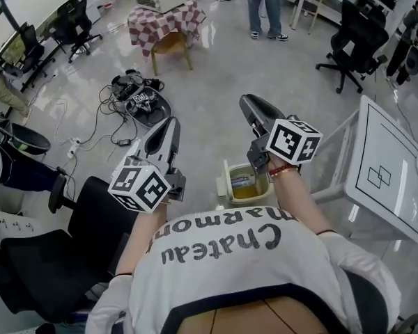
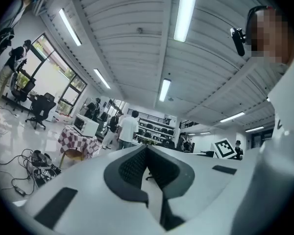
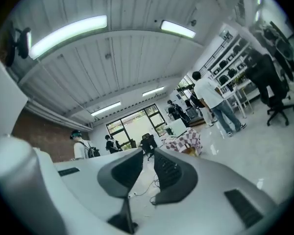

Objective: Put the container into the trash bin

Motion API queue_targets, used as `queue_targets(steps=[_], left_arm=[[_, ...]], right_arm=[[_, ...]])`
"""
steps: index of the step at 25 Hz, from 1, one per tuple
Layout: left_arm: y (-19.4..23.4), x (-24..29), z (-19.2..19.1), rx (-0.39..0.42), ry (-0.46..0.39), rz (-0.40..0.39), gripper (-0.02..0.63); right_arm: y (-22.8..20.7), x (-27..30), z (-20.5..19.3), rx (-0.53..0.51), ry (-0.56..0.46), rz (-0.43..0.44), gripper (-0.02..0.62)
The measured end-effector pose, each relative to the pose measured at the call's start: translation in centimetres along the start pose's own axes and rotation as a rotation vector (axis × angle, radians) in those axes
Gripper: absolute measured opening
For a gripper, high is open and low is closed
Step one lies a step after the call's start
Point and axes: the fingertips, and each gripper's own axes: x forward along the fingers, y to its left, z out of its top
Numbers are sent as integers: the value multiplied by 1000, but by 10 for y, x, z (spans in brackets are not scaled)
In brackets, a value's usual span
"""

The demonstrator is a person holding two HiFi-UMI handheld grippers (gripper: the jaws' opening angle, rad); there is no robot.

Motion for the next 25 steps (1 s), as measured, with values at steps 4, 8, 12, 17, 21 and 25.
queue_targets(steps=[4, 8, 12, 17, 21, 25], left_arm=[[1, -20, 5, -12, 2, -31, 22], [1, -38, 10, -13, 2, -58, 23], [3, -54, 7, -28, 7, -90, 23], [3, -75, 1, -48, 23, -123, 23], [4, -85, -2, -62, 30, -146, 23], [6, -93, -7, -80, 35, -158, 23]], right_arm=[[38, -10, -22, -101, 23, -33, 81], [66, -17, -44, -126, 44, -45, 81], [80, -26, -56, -149, 40, -78, 82], [94, -37, -71, -159, 42, -121, 81], [101, -42, -83, -157, 53, -150, 80], [105, -47, -92, -160, 60, -173, 80]])
